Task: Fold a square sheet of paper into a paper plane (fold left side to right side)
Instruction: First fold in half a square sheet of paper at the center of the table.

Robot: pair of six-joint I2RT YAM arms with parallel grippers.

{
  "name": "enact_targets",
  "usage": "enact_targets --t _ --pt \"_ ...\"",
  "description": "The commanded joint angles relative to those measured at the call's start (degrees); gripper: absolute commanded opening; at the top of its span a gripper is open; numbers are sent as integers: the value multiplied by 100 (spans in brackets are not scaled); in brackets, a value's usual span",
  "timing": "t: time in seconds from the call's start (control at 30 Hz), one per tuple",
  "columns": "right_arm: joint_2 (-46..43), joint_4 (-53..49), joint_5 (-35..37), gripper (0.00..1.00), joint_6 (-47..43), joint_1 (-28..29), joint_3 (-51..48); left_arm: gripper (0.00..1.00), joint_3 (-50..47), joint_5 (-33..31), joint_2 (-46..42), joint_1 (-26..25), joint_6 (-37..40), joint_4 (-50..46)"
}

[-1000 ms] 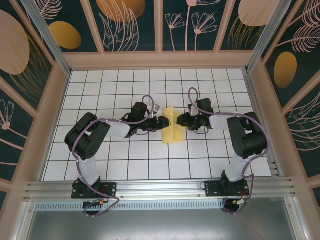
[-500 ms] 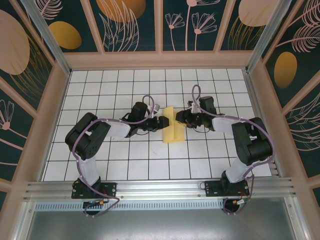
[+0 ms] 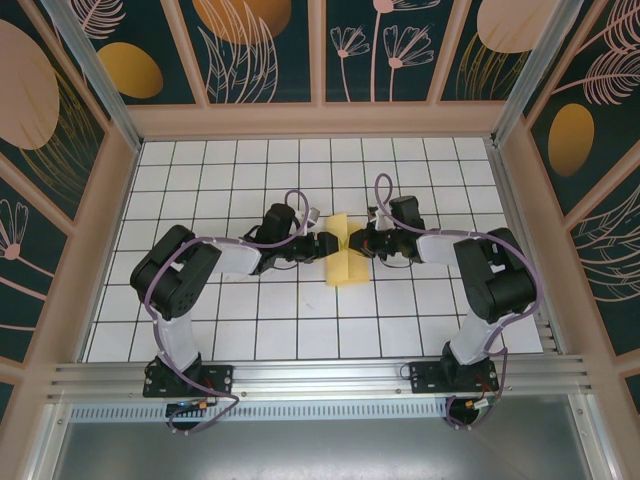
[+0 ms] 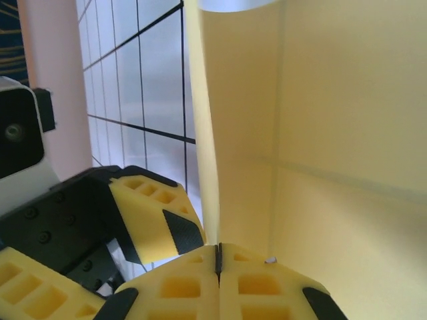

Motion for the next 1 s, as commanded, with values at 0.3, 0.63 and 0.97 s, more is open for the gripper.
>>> enact_targets --t 0.3,0.63,0.97 --pt "231 -1169 838 0 -825 -188 529 60 581 -1134 -188 -30 629 -1760" --pt "340 -1348 1127 0 -908 -271 514 57 1241 -1275 363 -103 741 -2280" --pt "359 -1362 1188 2 -944 -312 430 45 1772 -1464 879 -227 789 -2664"
